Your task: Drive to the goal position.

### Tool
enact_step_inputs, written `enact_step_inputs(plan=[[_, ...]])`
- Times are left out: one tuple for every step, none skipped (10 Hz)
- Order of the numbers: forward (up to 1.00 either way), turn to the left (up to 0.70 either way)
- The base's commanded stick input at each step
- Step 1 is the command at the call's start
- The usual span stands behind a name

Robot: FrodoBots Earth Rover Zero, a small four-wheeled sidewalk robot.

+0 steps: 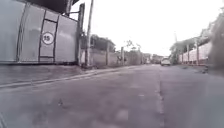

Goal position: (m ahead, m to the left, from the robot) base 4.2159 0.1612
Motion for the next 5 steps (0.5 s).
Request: enact_step_inputs(plan=[[1.0, -0.26], [1.0, -0.38], [1.0, -0.4], [1.0, -0.4], [1.0, -0.4]])
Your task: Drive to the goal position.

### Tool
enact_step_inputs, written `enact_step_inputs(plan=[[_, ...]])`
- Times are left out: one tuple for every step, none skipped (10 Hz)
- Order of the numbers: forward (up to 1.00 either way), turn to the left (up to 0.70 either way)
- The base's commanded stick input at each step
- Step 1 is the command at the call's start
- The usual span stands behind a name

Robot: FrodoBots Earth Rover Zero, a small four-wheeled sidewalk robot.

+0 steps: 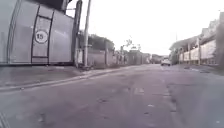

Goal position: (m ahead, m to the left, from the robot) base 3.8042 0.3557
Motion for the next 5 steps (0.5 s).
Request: enact_step_inputs(plan=[[1.0, -0.4], [1.0, -0.4], [1.0, -0.22], [1.0, 0.0], [1.0, 0.0]])
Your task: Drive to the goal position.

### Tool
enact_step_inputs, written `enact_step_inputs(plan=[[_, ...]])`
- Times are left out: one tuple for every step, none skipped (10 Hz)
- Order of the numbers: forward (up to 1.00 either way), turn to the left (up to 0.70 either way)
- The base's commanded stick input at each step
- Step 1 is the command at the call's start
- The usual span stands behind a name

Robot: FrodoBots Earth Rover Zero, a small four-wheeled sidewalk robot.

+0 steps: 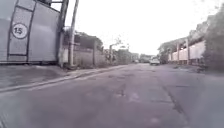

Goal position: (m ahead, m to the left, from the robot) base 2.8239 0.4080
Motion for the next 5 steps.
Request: enact_step_inputs(plan=[[1.0, 0.0], [1.0, 0.0], [1.0, 0.0], [1.0, 0.0], [1.0, 0.0]])
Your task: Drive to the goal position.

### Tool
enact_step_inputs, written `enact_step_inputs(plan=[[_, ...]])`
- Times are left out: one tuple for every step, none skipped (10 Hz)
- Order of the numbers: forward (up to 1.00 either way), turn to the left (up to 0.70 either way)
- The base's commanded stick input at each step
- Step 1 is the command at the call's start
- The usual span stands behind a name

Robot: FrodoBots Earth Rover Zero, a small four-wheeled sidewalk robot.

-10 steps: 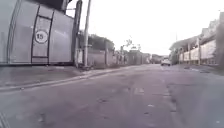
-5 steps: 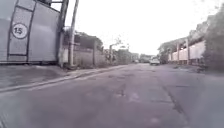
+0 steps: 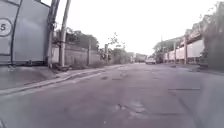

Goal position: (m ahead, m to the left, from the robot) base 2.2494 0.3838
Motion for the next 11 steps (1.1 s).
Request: enact_step_inputs(plan=[[1.0, 0.0], [1.0, 0.0], [1.0, 0.0], [1.0, 0.0], [1.0, 0.0], [1.0, 0.0], [1.0, 0.0], [1.0, 0.0], [1.0, 0.0], [1.0, 0.0], [1.0, -0.1]])
